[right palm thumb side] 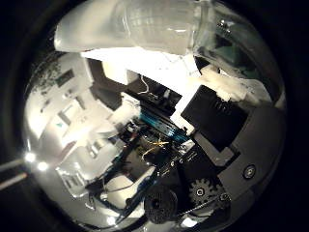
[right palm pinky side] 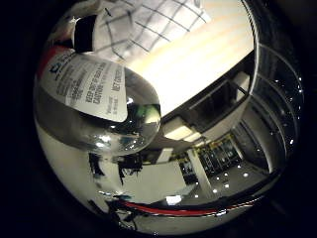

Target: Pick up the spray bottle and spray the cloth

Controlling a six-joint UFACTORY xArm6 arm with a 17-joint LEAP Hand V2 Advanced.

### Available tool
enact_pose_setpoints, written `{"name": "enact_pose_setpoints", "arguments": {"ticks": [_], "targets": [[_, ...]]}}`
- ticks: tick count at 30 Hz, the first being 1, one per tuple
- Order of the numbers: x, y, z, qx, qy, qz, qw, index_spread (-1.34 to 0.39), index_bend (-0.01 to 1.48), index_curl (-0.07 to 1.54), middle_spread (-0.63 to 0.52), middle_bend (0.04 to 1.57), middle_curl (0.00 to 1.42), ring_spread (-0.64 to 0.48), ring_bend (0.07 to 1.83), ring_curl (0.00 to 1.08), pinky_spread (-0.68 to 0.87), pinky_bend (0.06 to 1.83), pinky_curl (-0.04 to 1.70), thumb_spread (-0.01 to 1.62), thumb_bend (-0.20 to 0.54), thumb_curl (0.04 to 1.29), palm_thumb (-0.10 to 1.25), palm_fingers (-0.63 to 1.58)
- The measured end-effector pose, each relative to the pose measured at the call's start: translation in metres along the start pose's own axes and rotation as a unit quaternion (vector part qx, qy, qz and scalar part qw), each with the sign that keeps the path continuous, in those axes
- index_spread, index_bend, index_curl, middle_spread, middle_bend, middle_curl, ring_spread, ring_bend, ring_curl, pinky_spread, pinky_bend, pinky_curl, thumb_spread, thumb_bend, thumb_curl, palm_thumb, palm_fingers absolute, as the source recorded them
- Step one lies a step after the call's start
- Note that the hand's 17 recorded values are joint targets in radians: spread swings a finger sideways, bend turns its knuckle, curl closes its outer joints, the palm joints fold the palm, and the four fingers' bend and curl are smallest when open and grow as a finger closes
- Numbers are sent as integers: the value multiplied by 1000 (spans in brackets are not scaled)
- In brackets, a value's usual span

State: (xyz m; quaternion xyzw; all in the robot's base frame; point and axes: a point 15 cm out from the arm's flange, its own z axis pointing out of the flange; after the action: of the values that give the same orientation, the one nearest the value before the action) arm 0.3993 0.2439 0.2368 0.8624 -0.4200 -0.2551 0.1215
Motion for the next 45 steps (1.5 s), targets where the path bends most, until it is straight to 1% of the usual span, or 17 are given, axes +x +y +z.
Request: {"name": "enact_pose_setpoints", "arguments": {"ticks": [5,8,12,18,22,25,27,30,33,36,39,45], "targets": [[-49,-24,-20,71,-90,-51,992,-188,1182,731,-71,1386,600,-163,1493,615,-176,1021,1339,730,-14,918,1091,1189],[-73,-44,-41,130,-143,-78,978,-192,1183,731,-71,1387,600,-156,1494,616,-177,1020,1348,728,-16,917,1093,1188],[-92,-72,-59,197,-194,-121,953,-193,1183,731,-71,1388,600,-154,1494,617,-178,1017,1357,724,-15,920,1098,1187],[-109,-110,-44,260,-260,-155,917,-200,1186,733,-71,1387,600,-153,1492,617,-179,1012,1355,713,-16,926,1094,1189],[-125,-135,-24,275,-298,-170,898,-201,1188,735,-71,1384,601,-153,1493,617,-179,1012,1350,709,-16,931,1086,1188],[-144,-152,-14,288,-343,-181,876,-202,1187,735,-71,1384,602,-153,1493,618,-179,1014,1347,707,-17,931,1076,1187],[-152,-165,-1,289,-365,-183,866,-202,1186,736,-71,1384,602,-153,1493,618,-179,1014,1345,703,-17,931,1076,1187],[-150,-183,28,281,-386,-174,862,-202,1185,737,-71,1383,603,-153,1493,618,-179,1016,1343,696,-16,931,1076,1187],[-154,-200,34,291,-399,-182,850,-202,1186,737,-71,1384,604,-152,1488,617,-179,1017,1342,694,-16,931,1076,1186],[-153,-219,47,295,-405,-184,845,-202,1185,738,-71,1383,604,-152,1485,616,-179,1017,1341,692,-16,931,1076,1187],[-151,-232,57,310,-392,-181,847,-201,1180,735,-71,1382,604,-152,1484,616,-179,1017,1340,688,-19,932,1070,1188],[-153,-245,76,324,-367,-198,849,-201,1181,733,-72,1382,605,-152,1484,617,-178,1012,1338,674,-17,934,1071,1188]]}}
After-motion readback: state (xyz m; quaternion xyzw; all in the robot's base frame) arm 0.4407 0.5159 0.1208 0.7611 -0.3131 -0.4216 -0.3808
